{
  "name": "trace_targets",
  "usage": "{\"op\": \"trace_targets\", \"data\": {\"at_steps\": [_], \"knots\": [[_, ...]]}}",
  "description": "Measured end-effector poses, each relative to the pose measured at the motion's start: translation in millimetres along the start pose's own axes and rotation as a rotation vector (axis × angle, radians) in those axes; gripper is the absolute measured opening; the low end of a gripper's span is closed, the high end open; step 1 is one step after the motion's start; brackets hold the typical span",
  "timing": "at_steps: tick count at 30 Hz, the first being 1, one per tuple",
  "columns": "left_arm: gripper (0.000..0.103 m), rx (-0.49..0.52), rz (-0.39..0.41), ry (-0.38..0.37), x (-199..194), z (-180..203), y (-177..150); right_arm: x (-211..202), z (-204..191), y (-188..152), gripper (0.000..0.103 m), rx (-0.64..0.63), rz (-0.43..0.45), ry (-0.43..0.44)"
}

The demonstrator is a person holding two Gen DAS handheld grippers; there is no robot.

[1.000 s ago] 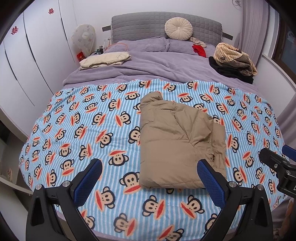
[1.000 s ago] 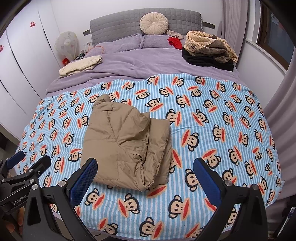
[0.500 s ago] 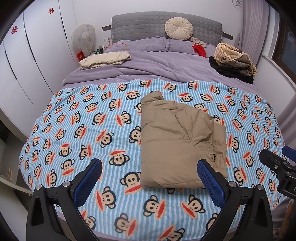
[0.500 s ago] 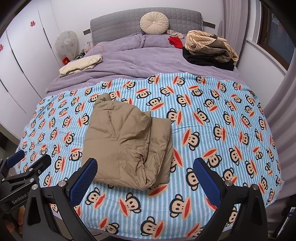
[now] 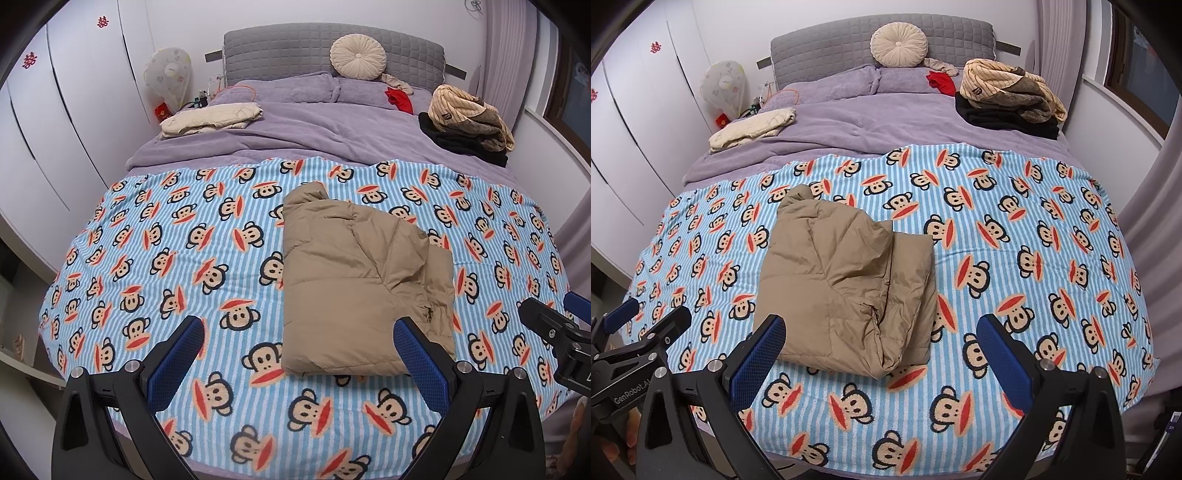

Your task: Fold large clothes

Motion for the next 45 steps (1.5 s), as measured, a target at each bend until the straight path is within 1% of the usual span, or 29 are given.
{"op": "trace_targets", "data": {"at_steps": [17, 45], "knots": [[0.103, -0.003, -0.006, 0.007, 0.9, -5.6, -1.8, 0.6, 1.1, 0.3, 0.103, -0.002, -0.001, 0.001], [0.103, -0.003, -0.009, 0.007, 1.8, -2.6, -2.0, 0.3, 3.3, 1.6, 0.103, -0.003, -0.003, 0.003]]}}
Point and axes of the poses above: each gripper's, at about its wrist camera, not at the fingertips, and x roughly the way its jaws point, z to its right, y to its top, the point moved 3 cm from there along x, roughly the way its jaws point, and after that the axes turned 2 degrees about x, right-handed, at the moved point
